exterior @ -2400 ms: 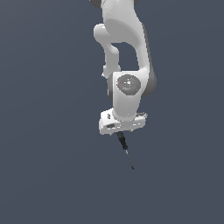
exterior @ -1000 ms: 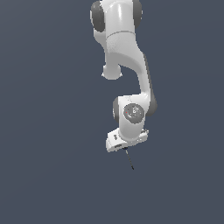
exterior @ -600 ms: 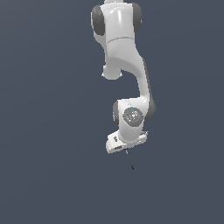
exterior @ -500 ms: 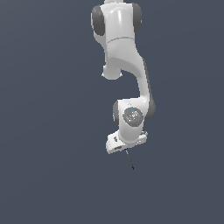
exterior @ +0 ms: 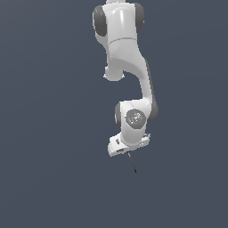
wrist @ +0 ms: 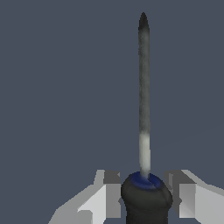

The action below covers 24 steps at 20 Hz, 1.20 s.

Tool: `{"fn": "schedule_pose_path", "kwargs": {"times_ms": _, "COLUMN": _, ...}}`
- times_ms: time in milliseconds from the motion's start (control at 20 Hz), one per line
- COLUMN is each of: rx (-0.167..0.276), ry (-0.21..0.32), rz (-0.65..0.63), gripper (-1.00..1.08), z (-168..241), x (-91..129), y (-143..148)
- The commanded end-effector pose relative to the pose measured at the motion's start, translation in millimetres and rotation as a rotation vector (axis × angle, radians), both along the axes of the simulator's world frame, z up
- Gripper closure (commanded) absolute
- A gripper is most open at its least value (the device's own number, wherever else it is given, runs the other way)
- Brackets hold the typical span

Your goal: Pick up the object and move it to a goal position.

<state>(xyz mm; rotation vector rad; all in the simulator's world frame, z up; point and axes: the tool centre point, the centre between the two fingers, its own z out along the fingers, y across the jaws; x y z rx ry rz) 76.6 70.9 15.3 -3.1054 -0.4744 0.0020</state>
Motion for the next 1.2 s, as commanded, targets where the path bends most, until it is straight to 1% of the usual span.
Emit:
{"fn": "schedule_pose_path", "kwargs": {"times_ms": 0, "rx": 0.0, "ry": -0.001, "rz": 0.0, "gripper": 1.08, "z": 3.3, "x": 0.8, "y": -0.9}}
{"fn": "schedule_pose_path", "kwargs": {"times_ms": 200, "rx": 0.0, "ry": -0.001, "rz": 0.0, "gripper": 1.08, "z": 18.8, "x": 4.1, "y": -5.1}}
{"fn": "schedule_pose_path", "kwargs": {"times_ms": 400, "rx": 0.0, "ry": -0.001, "rz": 0.0, "gripper": 1.08, "z": 45.3, "x": 9.7, "y": -12.2}}
{"fn": "schedule_pose_path", "kwargs": {"times_ms": 1150, "rx": 0.001, "ry": -0.001, "rz": 0.0, "gripper": 1.08, "z": 184.8, "x": 42.2, "y": -48.5}}
